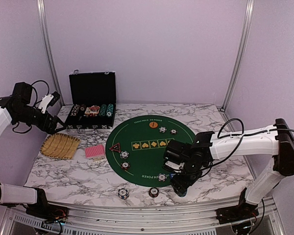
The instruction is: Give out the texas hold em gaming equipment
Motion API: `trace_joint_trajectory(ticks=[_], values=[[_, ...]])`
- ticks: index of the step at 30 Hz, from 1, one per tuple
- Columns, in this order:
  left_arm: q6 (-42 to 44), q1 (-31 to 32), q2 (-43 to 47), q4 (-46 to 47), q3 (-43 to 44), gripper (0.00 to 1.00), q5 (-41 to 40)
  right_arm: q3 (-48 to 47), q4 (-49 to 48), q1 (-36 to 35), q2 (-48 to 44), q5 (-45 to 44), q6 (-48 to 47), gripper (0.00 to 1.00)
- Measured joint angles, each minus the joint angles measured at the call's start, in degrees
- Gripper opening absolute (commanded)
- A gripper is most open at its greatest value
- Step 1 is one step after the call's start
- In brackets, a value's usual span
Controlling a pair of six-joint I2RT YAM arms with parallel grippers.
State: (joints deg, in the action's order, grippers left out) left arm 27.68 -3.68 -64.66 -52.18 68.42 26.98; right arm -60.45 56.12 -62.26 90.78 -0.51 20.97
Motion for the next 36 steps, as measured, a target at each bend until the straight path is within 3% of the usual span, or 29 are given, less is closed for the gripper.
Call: trace_joint_trajectory(ticks=[13,21,36], values=[[0.0,0.0,0.0,0.0,0.2,0.99,0.0,0.4,-1.1,0.0,1.4,0.0,-0.3,0.58],[0.0,0.0,0.0,0.0,0.2,0.99,0.0,0.6,-1.2,0.0,1.7,0.0,-0.7,0.46],[0.0,0.0,0.0,0.0,0.2,0.99,0.0,-1.0,0.0,0.0,1.7,-0.3,-1.1,0.38]])
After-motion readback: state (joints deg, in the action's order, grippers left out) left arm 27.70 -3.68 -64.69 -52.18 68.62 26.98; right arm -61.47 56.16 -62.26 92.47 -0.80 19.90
